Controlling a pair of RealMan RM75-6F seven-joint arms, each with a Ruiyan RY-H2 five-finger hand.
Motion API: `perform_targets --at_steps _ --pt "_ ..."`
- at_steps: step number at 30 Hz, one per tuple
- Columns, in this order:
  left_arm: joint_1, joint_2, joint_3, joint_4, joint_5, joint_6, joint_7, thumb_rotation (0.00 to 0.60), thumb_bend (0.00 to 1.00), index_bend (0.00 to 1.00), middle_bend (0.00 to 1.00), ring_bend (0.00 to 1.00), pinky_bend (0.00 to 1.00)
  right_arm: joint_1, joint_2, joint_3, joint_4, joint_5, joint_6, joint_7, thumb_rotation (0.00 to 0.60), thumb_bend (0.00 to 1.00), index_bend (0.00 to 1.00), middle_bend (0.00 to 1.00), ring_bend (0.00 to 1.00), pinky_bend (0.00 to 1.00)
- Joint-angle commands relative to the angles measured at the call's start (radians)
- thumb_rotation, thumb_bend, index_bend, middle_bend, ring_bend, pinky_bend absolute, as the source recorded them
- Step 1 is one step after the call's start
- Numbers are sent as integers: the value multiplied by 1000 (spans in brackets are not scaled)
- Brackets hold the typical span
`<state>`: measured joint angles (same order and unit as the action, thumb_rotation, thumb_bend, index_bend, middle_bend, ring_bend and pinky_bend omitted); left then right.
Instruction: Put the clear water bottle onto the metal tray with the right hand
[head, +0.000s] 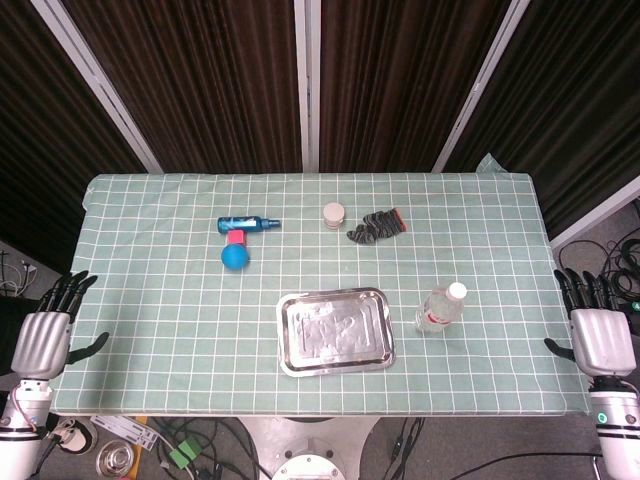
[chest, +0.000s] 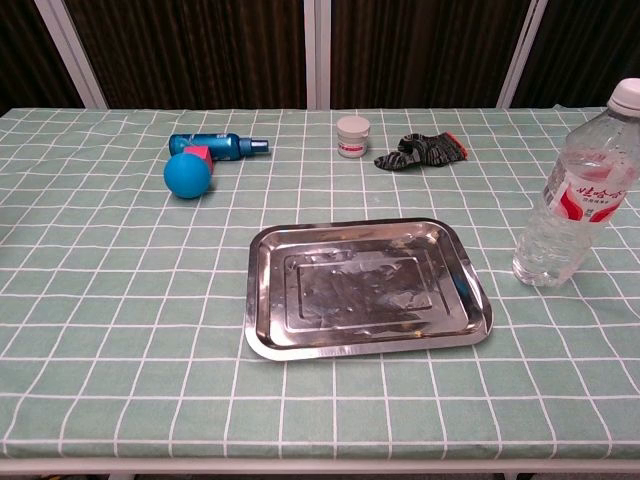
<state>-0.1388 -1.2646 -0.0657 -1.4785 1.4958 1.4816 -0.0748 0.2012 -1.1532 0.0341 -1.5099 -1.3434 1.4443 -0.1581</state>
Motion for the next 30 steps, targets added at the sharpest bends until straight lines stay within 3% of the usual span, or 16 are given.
perform_targets --at_steps 1,11,14,18,20,30 --pt "-1 -4 0 4 -2 -4 -1 600 234 163 180 87 191 -13 0 13 15 -27 18 19 600 0 0 55 0 0" --pt "-10 -7 -11 12 3 2 -2 600 234 163 180 87 190 -15 13 34 -36 -16 -30 115 600 0 0 69 0 0" --pt "-15 -7 -18 23 -6 -6 -15 600 234 162 180 87 191 -9 2 38 -38 -19 -102 375 600 0 0 77 0 0" --pt "-15 -12 -15 43 -14 -16 -34 600 234 163 181 87 191 4 -65 42 40 -83 -171 923 600 0 0 85 0 0" --pt "-14 -18 -12 55 -14 -19 -42 600 234 163 180 87 191 16 -92 42 72 -94 -206 1084 600 0 0 86 0 0" --pt "-26 -21 -7 90 -4 -35 -65 600 234 162 180 87 190 93 -239 23 266 -168 -295 1317 600 0 0 84 0 0"
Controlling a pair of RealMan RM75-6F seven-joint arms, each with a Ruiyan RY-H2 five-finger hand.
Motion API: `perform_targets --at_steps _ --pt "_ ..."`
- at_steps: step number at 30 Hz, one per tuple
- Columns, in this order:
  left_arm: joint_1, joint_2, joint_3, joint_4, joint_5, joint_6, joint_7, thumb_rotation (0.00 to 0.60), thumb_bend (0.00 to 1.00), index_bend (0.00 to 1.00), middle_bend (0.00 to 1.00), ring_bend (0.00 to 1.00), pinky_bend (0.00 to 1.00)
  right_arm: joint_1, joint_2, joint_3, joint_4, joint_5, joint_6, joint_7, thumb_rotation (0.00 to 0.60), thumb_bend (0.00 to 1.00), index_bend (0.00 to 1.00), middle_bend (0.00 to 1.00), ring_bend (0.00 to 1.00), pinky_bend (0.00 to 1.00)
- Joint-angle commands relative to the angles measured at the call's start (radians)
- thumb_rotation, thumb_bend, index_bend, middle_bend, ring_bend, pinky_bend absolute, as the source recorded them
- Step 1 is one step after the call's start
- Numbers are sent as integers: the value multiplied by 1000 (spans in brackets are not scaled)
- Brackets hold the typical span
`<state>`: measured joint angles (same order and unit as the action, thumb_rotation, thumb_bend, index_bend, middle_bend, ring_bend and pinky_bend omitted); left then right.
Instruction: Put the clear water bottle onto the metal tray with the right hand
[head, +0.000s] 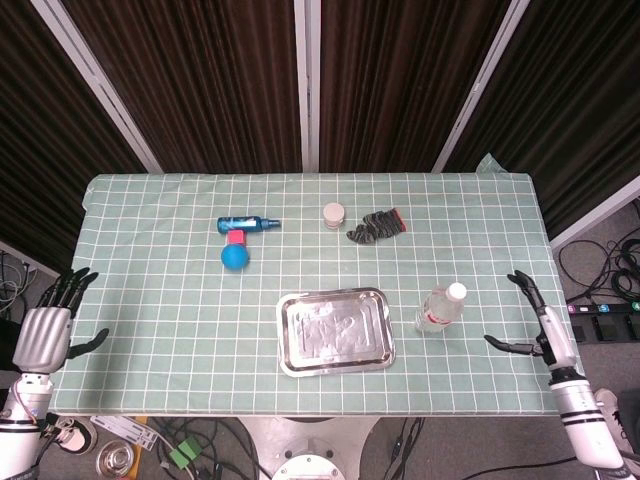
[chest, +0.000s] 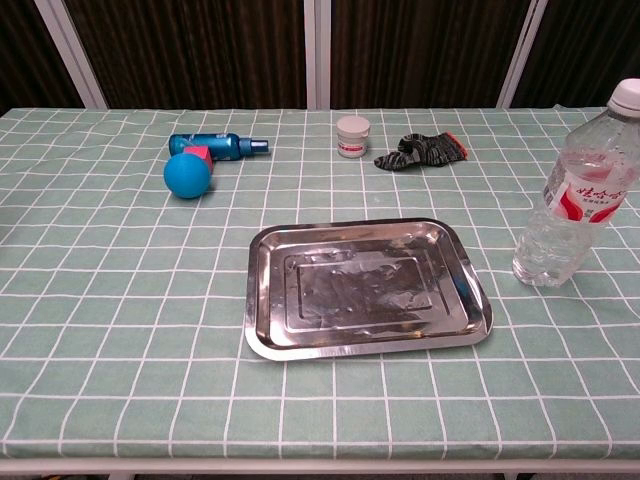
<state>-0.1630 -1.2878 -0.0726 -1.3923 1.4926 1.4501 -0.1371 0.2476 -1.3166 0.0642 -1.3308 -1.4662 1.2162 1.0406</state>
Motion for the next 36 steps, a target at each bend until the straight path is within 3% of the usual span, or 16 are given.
perform_targets --at_steps 1,17,18,20,22,25,28,32,36 --pt "-3 4 0 5 0 -4 -4 600 234 163 180 87 190 55 -82 -6 93 -48 -75 140 600 0 0 83 0 0" --pt "6 15 0 35 -12 0 -33 600 234 163 180 87 190 201 -215 9 181 -78 -175 120 600 0 0 127 0 9" --pt "6 15 0 36 -13 0 -35 600 234 163 180 87 190 205 -223 13 186 -71 -178 109 600 0 21 159 13 34" --pt "6 13 -1 40 -15 -2 -39 600 234 162 180 87 190 211 -240 25 191 -53 -180 73 600 0 173 262 90 124" --pt "5 12 -1 42 -16 -3 -42 600 234 163 180 87 190 213 -250 34 191 -39 -177 45 600 0 431 397 223 244" --pt "4 10 -1 45 -15 -3 -46 600 234 162 180 87 191 217 -253 43 181 -21 -178 15 600 0 632 526 339 368" --pt "4 8 -1 46 -15 -5 -47 600 234 162 180 87 191 218 -249 49 169 -10 -178 -2 600 5 701 572 364 400" --pt "4 7 3 45 -14 -6 -45 600 234 163 180 87 191 220 -231 67 133 -2 -156 -20 600 25 709 573 364 401" --pt "3 8 5 40 -11 -9 -38 600 234 162 180 87 191 244 -180 117 30 -9 -118 -47 600 27 710 573 364 401"
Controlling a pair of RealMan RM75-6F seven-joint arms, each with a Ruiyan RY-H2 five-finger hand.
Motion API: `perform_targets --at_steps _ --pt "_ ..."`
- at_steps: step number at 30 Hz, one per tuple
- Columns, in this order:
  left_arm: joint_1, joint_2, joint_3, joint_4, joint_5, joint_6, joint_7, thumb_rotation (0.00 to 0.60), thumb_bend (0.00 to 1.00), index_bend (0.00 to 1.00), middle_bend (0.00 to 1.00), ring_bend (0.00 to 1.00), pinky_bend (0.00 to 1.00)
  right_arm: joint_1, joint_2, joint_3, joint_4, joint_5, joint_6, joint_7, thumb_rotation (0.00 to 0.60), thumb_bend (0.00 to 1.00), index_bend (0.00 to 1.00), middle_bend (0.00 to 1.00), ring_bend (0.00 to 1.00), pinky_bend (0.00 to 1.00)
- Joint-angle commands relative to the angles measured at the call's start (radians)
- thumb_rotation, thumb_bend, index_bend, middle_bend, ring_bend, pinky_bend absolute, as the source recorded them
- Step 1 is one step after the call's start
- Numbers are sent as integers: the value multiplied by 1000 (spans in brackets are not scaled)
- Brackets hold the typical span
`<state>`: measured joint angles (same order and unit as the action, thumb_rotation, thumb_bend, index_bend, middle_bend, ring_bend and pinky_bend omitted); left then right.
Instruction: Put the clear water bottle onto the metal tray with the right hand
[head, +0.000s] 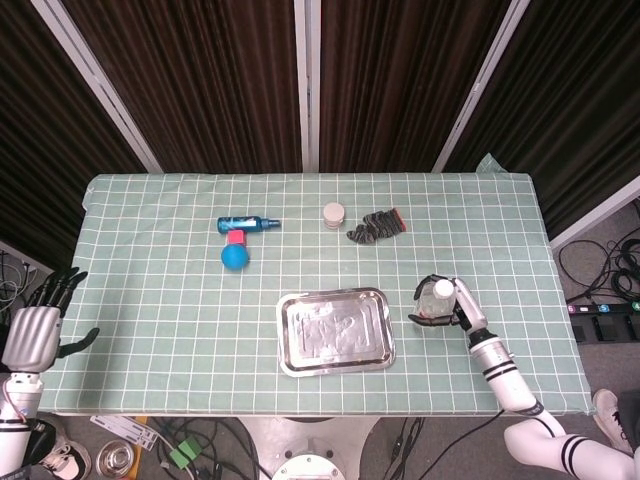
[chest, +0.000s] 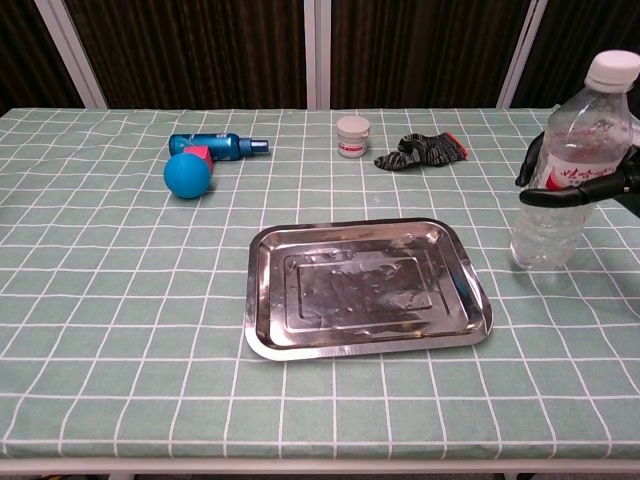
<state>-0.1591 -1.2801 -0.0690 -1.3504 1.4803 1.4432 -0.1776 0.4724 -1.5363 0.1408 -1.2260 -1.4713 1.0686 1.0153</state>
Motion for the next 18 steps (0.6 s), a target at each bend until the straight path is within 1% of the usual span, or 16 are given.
perform_targets --at_steps 1,3,6,8,11,13,15,16,17,18 --pt "-2 1 1 -3 1 -4 5 600 234 162 180 87 190 27 56 57 -107 -5 38 -30 600 27 710 573 364 401" --pt "-6 0 2 -7 2 -9 9 600 234 162 180 87 190 47 95 101 -188 -11 65 -60 600 27 710 573 364 401" --pt "-10 -4 1 -13 3 -12 15 600 234 163 180 87 191 54 145 150 -296 -6 107 -106 600 27 710 573 364 402" --pt "-11 -6 0 -15 1 -14 16 600 234 162 180 87 191 42 165 155 -326 12 118 -126 600 28 710 573 364 404" --pt "-10 -10 1 -13 -2 -15 17 600 234 163 180 87 190 15 150 118 -272 85 78 -147 600 29 710 573 370 410" --pt "-9 -11 2 -10 -3 -17 15 600 234 163 180 87 190 9 107 79 -164 169 -17 -142 600 29 709 573 379 417" --pt "-8 -11 4 -9 -2 -15 15 600 233 163 180 87 190 15 52 55 -54 239 -123 -128 600 35 710 571 379 419" --pt "-7 -10 4 -8 -2 -14 15 600 234 162 180 87 191 18 38 54 -31 246 -146 -115 600 41 711 570 378 419" --pt "-7 -10 4 -8 -2 -13 16 600 234 162 180 87 191 22 29 57 -22 234 -144 -107 600 46 712 570 378 419" --pt "-6 -9 4 -9 -2 -12 17 600 234 162 180 87 190 28 29 67 -34 197 -114 -98 600 49 713 569 377 420"
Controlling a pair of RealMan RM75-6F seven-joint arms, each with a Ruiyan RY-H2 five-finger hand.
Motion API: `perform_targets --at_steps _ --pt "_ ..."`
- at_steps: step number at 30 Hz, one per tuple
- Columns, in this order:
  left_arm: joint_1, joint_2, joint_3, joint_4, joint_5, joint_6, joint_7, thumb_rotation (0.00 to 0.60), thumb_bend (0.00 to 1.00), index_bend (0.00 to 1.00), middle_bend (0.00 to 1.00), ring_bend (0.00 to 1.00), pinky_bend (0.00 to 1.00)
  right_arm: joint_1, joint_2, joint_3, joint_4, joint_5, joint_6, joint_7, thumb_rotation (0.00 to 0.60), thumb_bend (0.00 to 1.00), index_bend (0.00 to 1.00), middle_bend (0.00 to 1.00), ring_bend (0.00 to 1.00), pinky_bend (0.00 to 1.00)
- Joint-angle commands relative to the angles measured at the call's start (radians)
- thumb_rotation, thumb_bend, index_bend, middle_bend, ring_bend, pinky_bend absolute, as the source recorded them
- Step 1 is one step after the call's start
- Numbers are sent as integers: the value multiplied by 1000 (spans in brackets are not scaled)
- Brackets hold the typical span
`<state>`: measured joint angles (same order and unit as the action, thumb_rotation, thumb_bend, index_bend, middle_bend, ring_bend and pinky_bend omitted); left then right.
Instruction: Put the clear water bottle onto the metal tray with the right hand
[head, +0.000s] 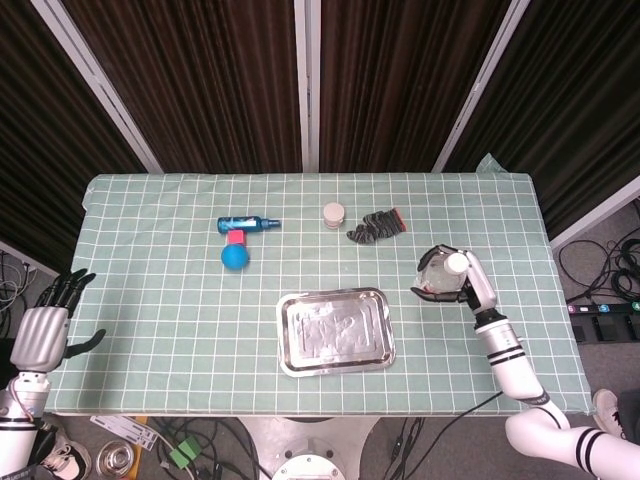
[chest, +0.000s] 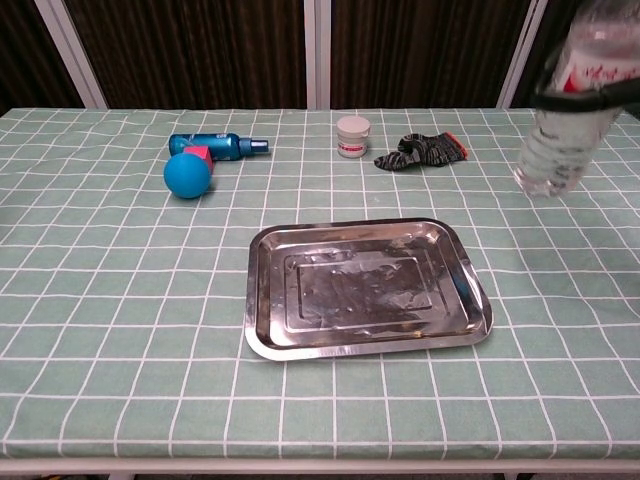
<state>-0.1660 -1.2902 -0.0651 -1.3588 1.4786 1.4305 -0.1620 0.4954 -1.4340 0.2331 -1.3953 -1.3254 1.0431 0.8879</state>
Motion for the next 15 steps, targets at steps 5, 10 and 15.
perform_targets --at_steps 5,10,15 --pt "-7 6 -4 -10 3 -3 9 600 234 162 180 87 191 32 28 55 -84 -137 110 18 600 50 719 569 378 420" --pt "-16 -2 -9 -11 3 -8 12 600 234 163 180 87 191 16 105 91 -232 -173 204 -46 600 50 719 570 378 422" --pt "-11 -7 -2 -2 -2 -12 6 600 234 162 180 87 191 -12 55 7 -104 -44 86 -17 600 49 718 568 378 422"
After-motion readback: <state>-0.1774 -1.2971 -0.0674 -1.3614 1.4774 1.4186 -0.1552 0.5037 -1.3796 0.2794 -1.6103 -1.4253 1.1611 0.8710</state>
